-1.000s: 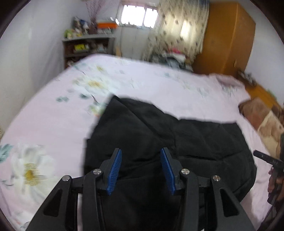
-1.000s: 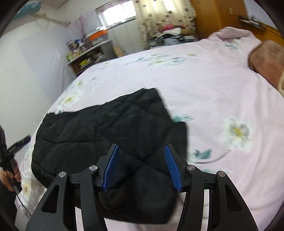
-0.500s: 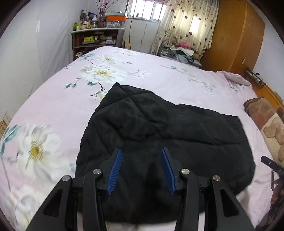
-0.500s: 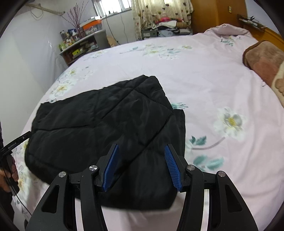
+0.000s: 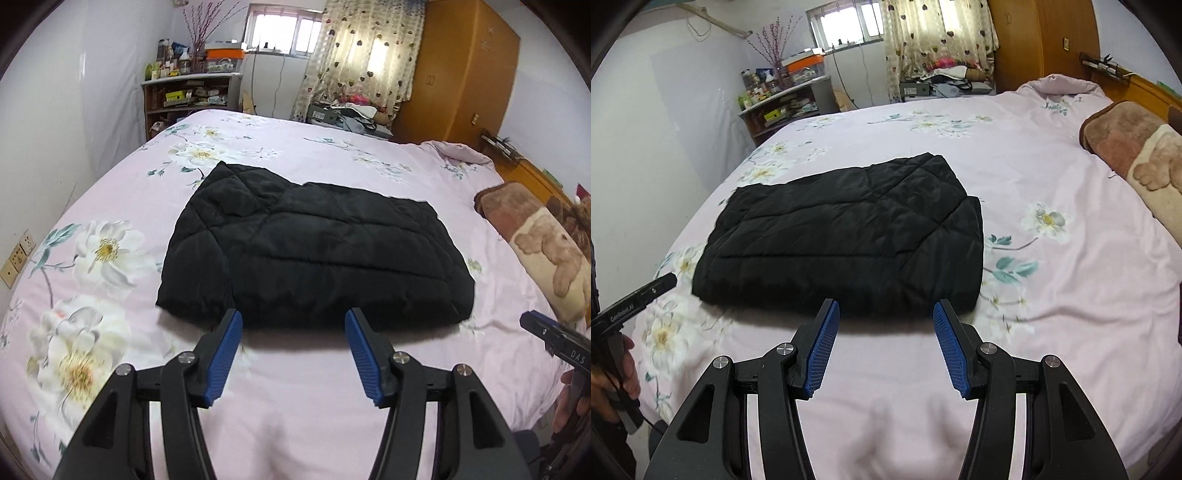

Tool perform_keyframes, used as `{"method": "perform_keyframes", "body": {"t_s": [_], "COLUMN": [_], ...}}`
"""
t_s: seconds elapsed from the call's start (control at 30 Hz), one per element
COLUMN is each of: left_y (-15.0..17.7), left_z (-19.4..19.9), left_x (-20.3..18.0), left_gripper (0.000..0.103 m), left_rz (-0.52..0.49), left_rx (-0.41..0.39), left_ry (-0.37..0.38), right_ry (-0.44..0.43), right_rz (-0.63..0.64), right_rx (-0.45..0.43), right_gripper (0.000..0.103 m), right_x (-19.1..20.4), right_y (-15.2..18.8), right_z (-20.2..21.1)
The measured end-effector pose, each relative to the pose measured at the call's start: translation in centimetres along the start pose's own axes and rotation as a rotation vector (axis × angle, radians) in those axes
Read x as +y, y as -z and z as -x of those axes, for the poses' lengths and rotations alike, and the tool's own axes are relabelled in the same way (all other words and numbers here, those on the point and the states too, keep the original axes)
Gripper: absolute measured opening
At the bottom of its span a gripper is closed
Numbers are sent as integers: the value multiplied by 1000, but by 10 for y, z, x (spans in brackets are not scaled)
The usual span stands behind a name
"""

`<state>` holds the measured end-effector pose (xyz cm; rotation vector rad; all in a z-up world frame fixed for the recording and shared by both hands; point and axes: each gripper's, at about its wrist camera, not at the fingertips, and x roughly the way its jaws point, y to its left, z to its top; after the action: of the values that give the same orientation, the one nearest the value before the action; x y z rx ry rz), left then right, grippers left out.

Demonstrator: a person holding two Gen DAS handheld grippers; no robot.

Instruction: Fold large clothes

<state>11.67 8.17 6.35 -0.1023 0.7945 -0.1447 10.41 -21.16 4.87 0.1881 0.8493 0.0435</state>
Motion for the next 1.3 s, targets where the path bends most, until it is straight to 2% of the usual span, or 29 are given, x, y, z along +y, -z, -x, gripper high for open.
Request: {"method": "perform_keyframes", "body": {"t_s": [0.2,0.3,0.4,0.47,0.6,0.8,0.9,1.07,1.3], "left_y": [34,46,57,64,74,83,85,86,85], "left_z": [30,45,54,62,71,76,75,74,76], "left_x": [-11,-16,-21,-25,-33,-40,-44,-46,-49], "left_gripper": [64,69,69,69,69,69,69,69,69], "left_rz": [-11,-20,-26,-31,-34,-15,-23,0,-7], "left_rx": [39,32,37,34,43,47,47,58,51], "left_ry": [-13,-24,-48,-66,-70,-22,-35,6,1], "right_ry": [11,2,8,5,7,7,9,12,12], "right_rz": [41,57,75,89,112,127,130,132,129], "right_rx": [3,-10,-10,-12,-17,-19,-17,-10,-6], "right_gripper": [54,54,55,62,62,62,62,62,62], "right_x": [23,33,43,48,57,62,64,63,61], "right_y": [28,39,51,58,69,78,81,82,83], "right_z": [28,45,57,65,76,83,83,82,82]}}
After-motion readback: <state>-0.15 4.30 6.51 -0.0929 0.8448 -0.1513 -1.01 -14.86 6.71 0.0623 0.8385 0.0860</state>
